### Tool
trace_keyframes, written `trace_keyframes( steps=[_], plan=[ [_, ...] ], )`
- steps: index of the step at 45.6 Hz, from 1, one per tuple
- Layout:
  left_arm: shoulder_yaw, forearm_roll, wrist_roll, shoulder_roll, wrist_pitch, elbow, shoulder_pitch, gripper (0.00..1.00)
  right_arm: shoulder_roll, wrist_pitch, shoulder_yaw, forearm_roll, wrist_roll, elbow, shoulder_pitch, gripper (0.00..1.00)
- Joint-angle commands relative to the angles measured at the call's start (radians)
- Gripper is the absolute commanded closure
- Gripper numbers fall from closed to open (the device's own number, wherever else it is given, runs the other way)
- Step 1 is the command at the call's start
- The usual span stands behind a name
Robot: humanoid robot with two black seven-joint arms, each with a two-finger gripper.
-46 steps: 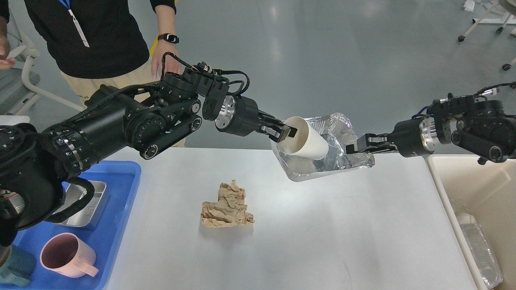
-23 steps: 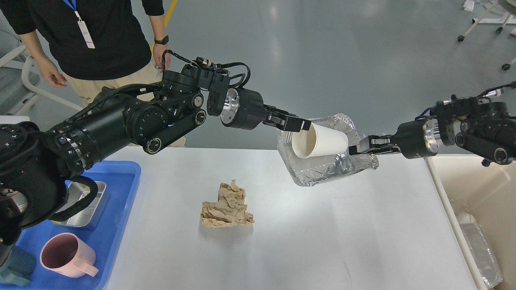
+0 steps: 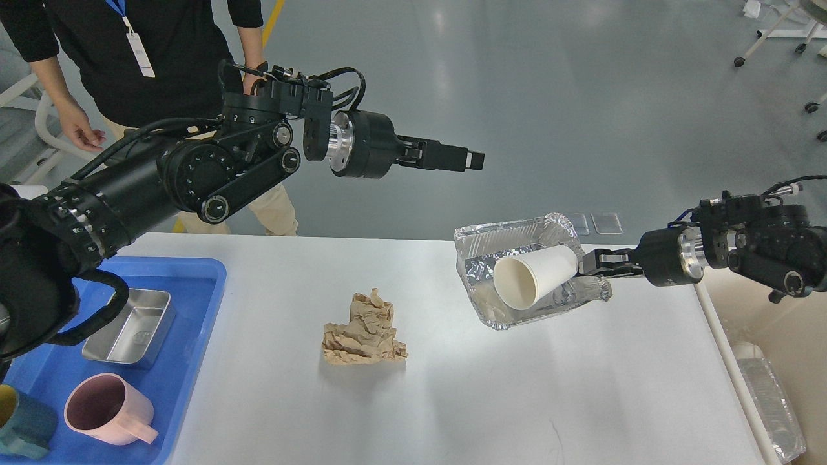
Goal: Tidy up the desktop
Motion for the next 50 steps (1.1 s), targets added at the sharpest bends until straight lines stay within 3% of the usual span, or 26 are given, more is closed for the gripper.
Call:
trace_keyframes(
  steps=[1, 17, 32, 50],
  plan=[
    [-0.001, -0.014, -0.001, 0.015, 0.0, 0.0, 0.0, 0.07, 0.006, -0.005, 0.003, 0.002, -0.019, -0.02, -0.009, 1.0],
    [-0.001, -0.014, -0.002, 0.023, -0.002, -0.003, 0.0, 0.06, 0.007, -0.005, -0.016, -0.021, -0.075, -0.04, -0.028, 1.0],
    [-0.001, -0.014, -0.004, 0.026, -0.003, -0.005, 0.0, 0.05, 0.009, -0.032, -0.031, -0.181, -0.078, -0.04, -0.026, 1.0],
    [0.005, -0.012, -0.005, 0.029, -0.012, -0.015, 0.001, 0.05, 0.007, -0.034, -0.033, -0.195, -0.082, -0.04, -0.026, 1.0]
  ],
)
